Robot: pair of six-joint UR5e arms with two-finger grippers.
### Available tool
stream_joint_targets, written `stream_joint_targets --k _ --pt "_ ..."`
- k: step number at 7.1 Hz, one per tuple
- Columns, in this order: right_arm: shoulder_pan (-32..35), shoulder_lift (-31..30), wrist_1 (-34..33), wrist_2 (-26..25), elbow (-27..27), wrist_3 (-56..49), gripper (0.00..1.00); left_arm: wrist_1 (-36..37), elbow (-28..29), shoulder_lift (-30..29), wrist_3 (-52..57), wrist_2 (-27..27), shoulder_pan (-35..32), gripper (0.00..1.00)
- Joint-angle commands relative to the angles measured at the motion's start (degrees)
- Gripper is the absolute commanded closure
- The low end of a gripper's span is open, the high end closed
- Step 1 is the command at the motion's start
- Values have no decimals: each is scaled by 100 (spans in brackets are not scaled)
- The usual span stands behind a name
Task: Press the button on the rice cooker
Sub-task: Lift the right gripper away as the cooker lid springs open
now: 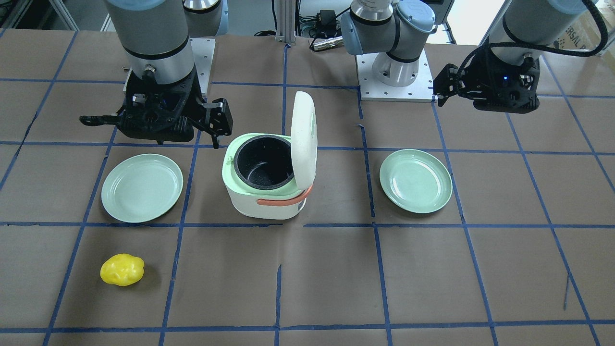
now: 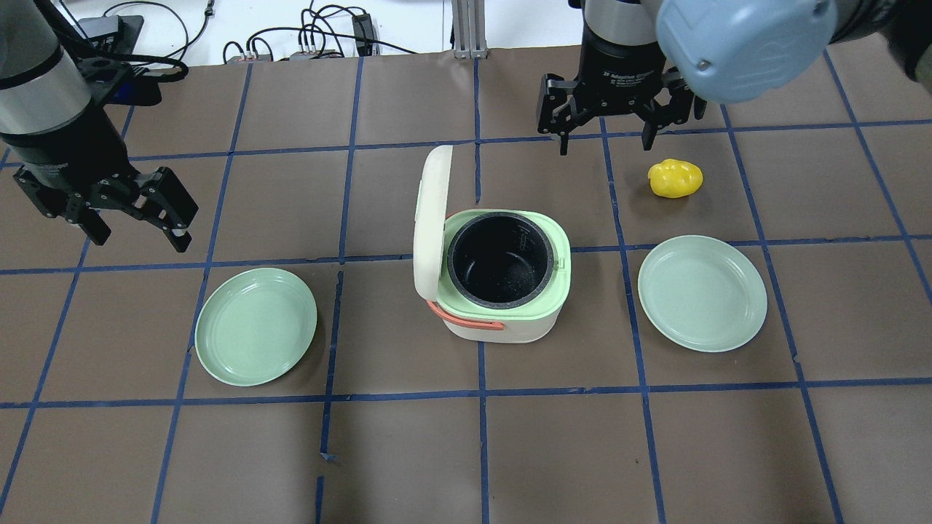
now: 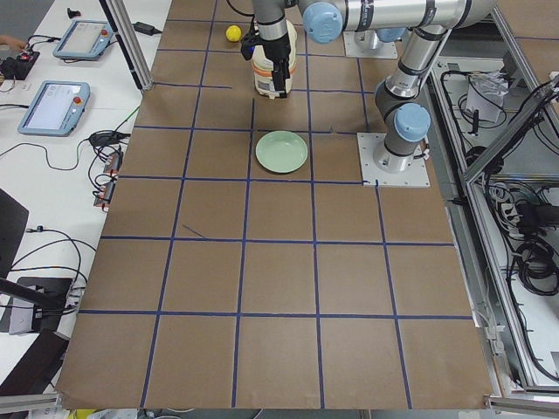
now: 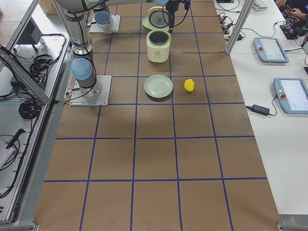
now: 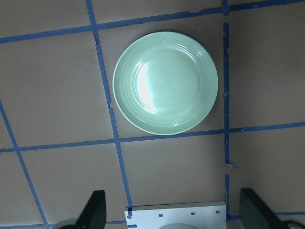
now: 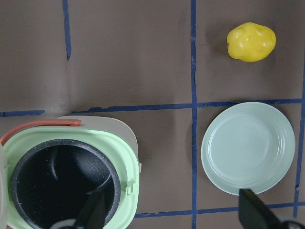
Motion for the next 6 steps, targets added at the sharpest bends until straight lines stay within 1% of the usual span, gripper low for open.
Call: stream_joint_targets --k 1,2,4,6 --pt "-281 12 -75 61 29 -803 0 0 0 -1 0 0 0 0" --pt "-491 21 -67 61 29 -939 0 0 0 -1 0 9 0 0" --pt "-747 21 12 603 64 -1019 0 0 0 -1 0 0 0 0" --pt "-730 -5 12 501 82 -1090 0 0 0 -1 0 0 0 0"
